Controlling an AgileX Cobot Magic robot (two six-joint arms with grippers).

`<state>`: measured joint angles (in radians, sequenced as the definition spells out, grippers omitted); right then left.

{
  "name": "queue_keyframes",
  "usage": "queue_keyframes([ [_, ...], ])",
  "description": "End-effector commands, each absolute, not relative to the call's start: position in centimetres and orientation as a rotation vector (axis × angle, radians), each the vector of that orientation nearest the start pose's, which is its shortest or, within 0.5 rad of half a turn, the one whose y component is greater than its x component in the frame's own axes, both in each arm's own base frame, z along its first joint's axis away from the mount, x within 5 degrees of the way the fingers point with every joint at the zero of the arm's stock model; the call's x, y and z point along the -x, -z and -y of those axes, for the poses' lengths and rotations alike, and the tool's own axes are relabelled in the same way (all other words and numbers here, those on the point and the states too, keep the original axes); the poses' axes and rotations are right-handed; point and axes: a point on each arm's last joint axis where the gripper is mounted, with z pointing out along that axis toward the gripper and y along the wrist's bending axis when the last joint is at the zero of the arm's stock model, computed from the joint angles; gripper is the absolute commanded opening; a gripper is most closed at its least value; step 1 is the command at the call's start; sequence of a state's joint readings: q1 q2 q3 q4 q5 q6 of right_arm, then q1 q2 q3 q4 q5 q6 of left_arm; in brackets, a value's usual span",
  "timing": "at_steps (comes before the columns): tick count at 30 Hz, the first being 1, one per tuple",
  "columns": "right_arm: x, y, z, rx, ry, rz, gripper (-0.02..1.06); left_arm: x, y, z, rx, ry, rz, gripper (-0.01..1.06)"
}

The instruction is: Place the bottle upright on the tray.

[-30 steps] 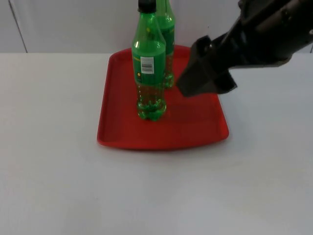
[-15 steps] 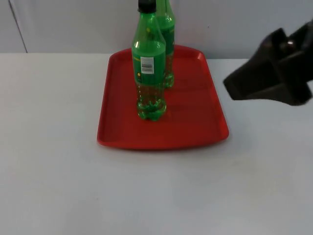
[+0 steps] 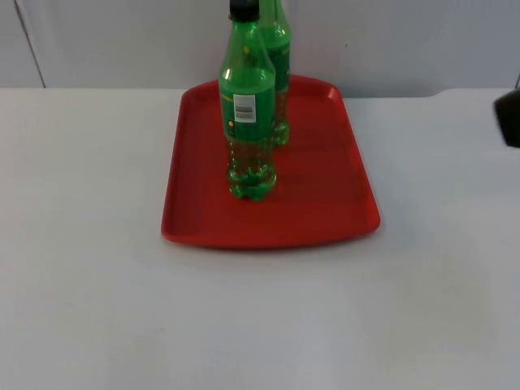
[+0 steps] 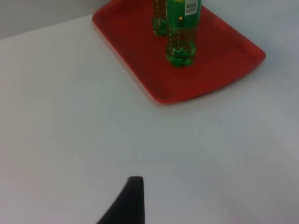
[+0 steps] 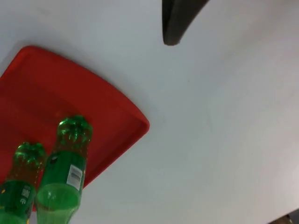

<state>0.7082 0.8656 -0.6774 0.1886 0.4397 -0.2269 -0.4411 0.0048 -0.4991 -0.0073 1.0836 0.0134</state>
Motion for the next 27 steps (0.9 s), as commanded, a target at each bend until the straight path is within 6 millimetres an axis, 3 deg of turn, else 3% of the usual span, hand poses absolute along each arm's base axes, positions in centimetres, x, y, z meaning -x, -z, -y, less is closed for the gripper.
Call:
queue_keyframes([
  [1,-11.8,-31.7,-11.1,0.838,-0.479,-1.918,1.05,0.5,-27.5,-0.2,-0.468,0.278,-2.022,1.05],
  [17,-6.9,-32.9,-7.3,0.858,-0.508,-1.856,1.05,0.5,-27.5,-0.2,-0.468,0.278,-2.022,1.05],
  [27,-3.9,-31.1,-4.9,0.856,-0.526,-1.812,1.05,0.5,-27.5,-0.2,-0.471,0.276,-2.021,1.05],
])
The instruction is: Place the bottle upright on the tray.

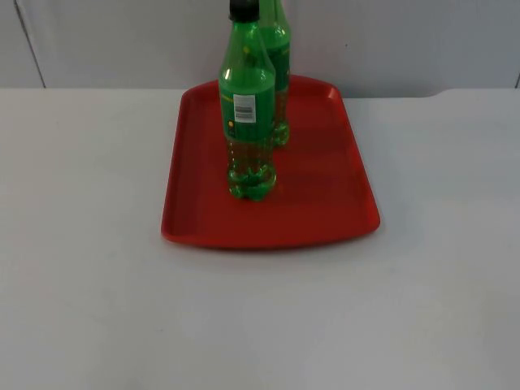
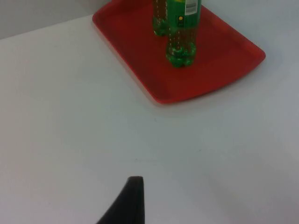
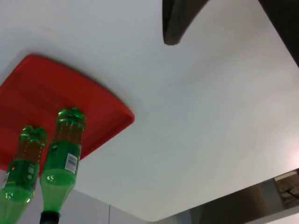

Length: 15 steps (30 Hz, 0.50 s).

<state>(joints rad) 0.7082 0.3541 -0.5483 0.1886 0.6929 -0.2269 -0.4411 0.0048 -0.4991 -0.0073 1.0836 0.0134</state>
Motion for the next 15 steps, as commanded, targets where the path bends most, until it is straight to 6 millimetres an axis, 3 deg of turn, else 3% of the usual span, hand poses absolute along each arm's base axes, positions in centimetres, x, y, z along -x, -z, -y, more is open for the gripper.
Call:
queue_keyframes([
  [1,-3.5,-31.2,-4.5,0.855,-0.529,-1.801,1.05,0.5,-27.5,-0.2,-0.471,0.276,-2.021,1.05],
  [15,0.3,-30.2,-1.5,0.886,-0.528,-1.753,1.05,0.4,-27.5,-0.3,-0.47,0.261,-2.02,1.05],
])
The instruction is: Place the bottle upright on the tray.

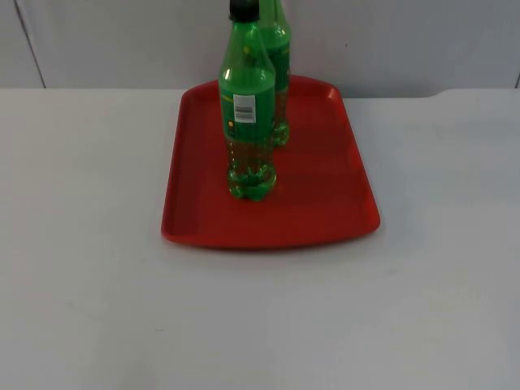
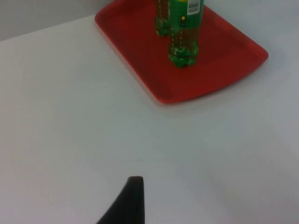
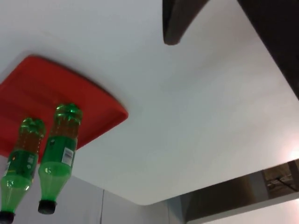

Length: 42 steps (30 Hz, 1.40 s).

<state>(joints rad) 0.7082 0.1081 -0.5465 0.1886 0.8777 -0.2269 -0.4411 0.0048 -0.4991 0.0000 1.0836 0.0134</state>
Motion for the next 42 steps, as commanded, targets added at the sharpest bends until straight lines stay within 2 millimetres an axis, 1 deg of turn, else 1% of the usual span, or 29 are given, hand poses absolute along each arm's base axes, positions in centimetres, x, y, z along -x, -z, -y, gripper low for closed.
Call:
queue_keyframes([
  [1,0.4,-30.1,-1.3,0.891,-0.518,-1.757,1.05,0.4,-27.5,-0.3,-0.47,0.261,-2.02,1.05],
  [4,0.7,-29.7,-0.8,0.888,-0.495,-1.78,1.05,0.4,-27.5,-0.3,-0.47,0.261,-2.02,1.05],
  [7,1.1,-29.3,-0.1,0.842,-0.473,-1.802,1.05,0.4,-27.5,-0.3,-0.47,0.261,-2.02,1.05],
  [13,0.9,-28.9,0.3,0.808,-0.437,-1.846,1.05,0.4,-27.5,-0.3,-0.47,0.261,-2.02,1.05],
  [16,0.8,-28.0,0.3,0.816,-0.425,-1.906,1.05,0.4,-27.5,-0.3,-0.47,0.261,-2.02,1.05],
  [24,0.7,-28.0,0.4,0.75,-0.447,-1.937,1.05,0.4,-27.5,-0.3,-0.47,0.259,-2.02,1.05],
  [42,0.7,-28.0,0.4,0.749,-0.448,-1.937,1.05,0.4,-27.5,-0.3,-0.47,0.259,-2.02,1.05],
])
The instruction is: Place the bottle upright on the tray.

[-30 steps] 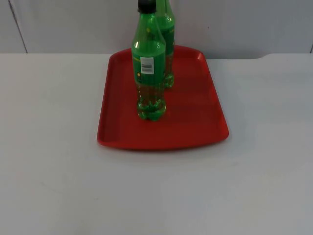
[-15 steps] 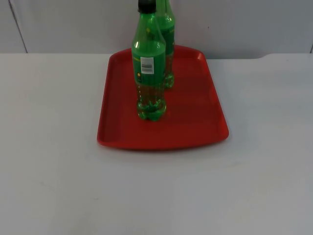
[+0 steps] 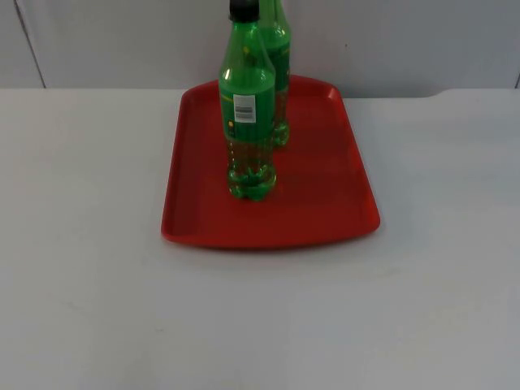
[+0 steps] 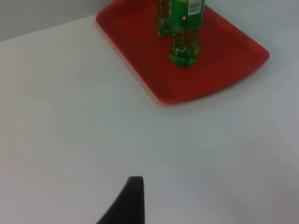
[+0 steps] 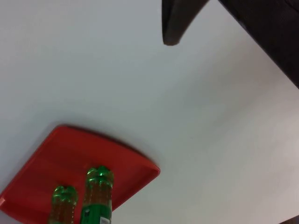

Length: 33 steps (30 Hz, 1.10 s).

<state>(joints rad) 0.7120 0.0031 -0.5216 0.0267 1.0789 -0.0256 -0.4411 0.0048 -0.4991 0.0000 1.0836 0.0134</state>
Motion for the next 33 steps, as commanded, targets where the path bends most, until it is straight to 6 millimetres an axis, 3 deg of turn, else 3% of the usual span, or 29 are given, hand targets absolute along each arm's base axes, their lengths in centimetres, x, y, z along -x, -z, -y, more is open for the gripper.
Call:
queue_keyframes([
  [1,0.68,-28.02,0.36,0.749,-0.448,-1.937,1.05,0.41,-27.47,-0.28,-0.47,0.259,-2.02,1.05],
  [33,0.71,-28.03,0.32,0.736,-0.461,-1.942,1.05,0.41,-27.47,-0.28,-0.47,0.259,-2.02,1.05],
])
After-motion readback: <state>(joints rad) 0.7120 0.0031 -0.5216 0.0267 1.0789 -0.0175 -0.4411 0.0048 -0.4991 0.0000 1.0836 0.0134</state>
